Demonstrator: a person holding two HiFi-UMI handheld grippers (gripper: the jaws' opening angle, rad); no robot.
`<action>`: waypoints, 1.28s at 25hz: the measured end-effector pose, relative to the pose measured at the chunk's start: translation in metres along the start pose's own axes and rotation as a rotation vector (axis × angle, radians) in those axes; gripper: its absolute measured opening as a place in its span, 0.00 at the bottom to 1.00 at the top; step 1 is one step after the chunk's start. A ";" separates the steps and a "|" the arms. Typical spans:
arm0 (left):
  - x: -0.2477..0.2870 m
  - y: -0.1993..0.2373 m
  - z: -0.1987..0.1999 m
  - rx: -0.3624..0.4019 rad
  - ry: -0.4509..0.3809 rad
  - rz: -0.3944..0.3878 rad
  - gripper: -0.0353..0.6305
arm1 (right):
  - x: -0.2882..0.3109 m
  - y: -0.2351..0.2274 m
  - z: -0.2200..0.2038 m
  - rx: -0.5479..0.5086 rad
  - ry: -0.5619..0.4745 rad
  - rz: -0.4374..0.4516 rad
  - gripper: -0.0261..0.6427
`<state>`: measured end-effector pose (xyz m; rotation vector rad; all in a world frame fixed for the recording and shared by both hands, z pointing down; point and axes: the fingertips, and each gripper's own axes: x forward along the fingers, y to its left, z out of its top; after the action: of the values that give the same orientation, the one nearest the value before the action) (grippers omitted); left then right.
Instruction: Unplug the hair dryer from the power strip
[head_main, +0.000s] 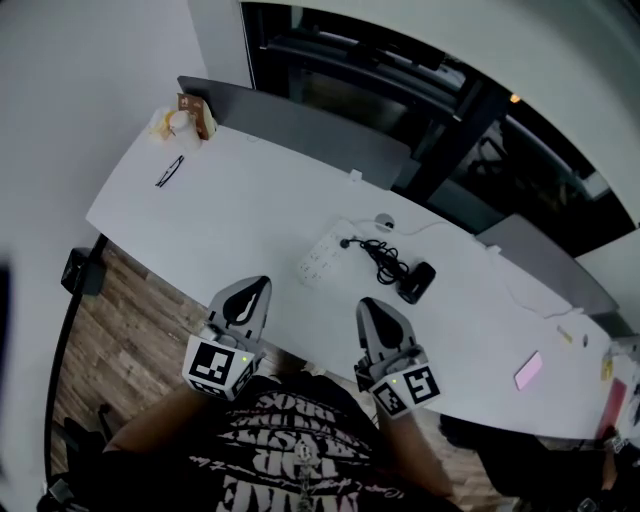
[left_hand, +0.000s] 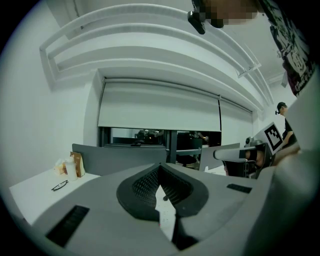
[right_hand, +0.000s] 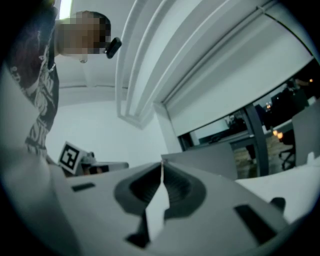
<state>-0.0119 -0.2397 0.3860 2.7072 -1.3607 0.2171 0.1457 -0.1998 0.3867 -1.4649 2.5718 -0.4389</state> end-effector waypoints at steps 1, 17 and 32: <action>0.002 0.000 0.002 0.006 0.001 0.013 0.09 | 0.004 -0.004 -0.001 0.004 0.007 0.017 0.09; 0.041 0.021 -0.039 -0.031 0.147 0.049 0.09 | 0.060 -0.075 -0.081 0.071 0.184 0.001 0.09; 0.209 -0.012 -0.210 -0.069 0.480 -0.328 0.09 | 0.134 -0.172 -0.204 0.019 0.400 -0.218 0.21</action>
<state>0.1041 -0.3645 0.6282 2.5357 -0.7687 0.7140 0.1618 -0.3612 0.6378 -1.8189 2.6885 -0.8626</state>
